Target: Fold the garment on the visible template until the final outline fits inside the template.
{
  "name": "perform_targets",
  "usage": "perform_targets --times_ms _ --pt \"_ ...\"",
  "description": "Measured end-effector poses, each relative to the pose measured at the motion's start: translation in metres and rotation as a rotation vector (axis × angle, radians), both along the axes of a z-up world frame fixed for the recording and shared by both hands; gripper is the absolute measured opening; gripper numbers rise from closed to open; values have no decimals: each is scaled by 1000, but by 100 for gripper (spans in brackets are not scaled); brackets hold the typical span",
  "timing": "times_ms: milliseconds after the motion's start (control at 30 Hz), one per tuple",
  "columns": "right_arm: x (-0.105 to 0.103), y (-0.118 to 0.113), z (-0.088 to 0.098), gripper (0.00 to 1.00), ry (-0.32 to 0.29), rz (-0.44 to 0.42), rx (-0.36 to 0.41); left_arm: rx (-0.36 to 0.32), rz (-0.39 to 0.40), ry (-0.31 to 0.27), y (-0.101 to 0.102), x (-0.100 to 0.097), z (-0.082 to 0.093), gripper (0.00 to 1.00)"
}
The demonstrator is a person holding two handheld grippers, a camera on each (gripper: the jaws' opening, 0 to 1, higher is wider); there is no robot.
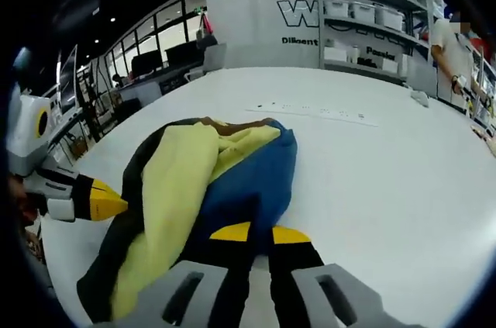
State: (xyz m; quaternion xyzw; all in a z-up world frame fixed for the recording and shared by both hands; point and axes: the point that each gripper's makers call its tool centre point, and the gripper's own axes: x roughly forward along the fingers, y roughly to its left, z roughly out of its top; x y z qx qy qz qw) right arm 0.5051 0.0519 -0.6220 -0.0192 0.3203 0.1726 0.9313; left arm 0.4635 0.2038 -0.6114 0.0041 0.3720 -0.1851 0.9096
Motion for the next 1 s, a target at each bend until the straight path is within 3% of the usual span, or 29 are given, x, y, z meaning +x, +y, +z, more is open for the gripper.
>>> perform_targets --times_ms 200,400,600,1000 --pt "1 -2 2 0 2 16 -29 4 47 -1 25 0 3 0" --pt "2 -7 4 0 11 18 -50 60 57 14 48 -1 2 0" --pt "3 -13 5 0 11 22 -67 189 42 25 85 -1 -5 0" --pt "2 -22 4 0 19 50 -99 310 95 21 154 20 -1 0"
